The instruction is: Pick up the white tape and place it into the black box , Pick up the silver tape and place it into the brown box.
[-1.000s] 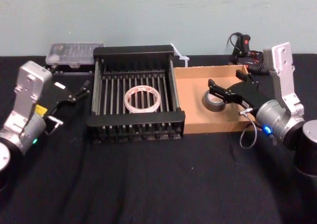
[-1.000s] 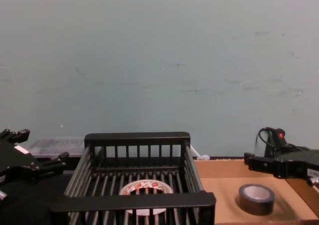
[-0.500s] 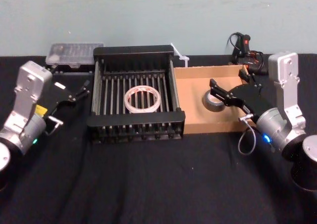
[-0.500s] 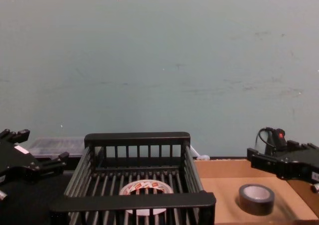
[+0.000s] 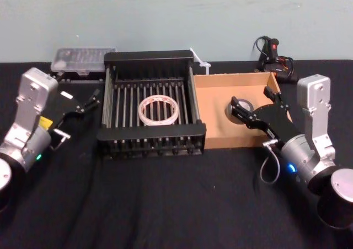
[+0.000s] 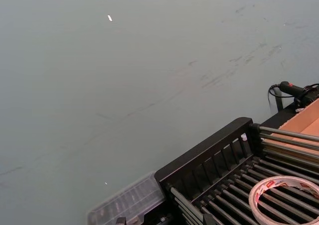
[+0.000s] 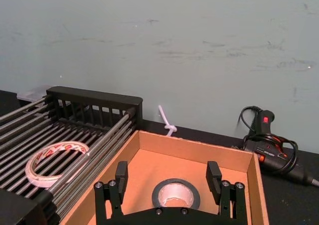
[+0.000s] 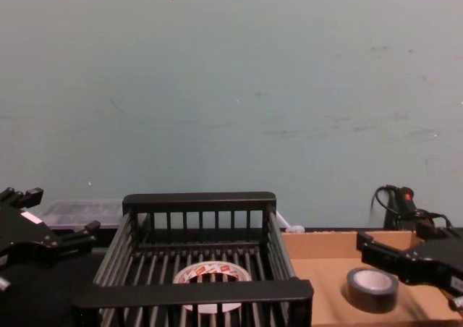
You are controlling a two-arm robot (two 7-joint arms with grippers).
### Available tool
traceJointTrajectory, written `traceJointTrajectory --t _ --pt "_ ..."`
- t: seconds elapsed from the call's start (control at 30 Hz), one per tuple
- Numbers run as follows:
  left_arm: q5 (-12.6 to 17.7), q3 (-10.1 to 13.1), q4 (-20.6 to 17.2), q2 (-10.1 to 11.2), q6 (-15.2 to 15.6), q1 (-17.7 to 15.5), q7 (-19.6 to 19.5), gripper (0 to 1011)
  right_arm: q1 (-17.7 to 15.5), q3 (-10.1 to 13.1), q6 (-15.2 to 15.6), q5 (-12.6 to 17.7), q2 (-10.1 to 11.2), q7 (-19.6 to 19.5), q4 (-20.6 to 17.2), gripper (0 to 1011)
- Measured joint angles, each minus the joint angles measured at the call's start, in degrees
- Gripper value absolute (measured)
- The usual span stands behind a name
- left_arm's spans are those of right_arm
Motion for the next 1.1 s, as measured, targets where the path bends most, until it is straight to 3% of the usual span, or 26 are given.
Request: traceJointTrajectory --t 0.37,1.1 --pt "0.0 0.0 0.0 0.0 0.0 0.0 0.0 1001 -1.0 0.6 -3.5 -2.0 -1.2 -0.2 1.5 1002" --pt "0.0 0.0 0.0 0.0 0.0 0.0 0.0 1001 -1.1 0.7 -3.7 -2.4 -1.3 0.0 1.7 1002"
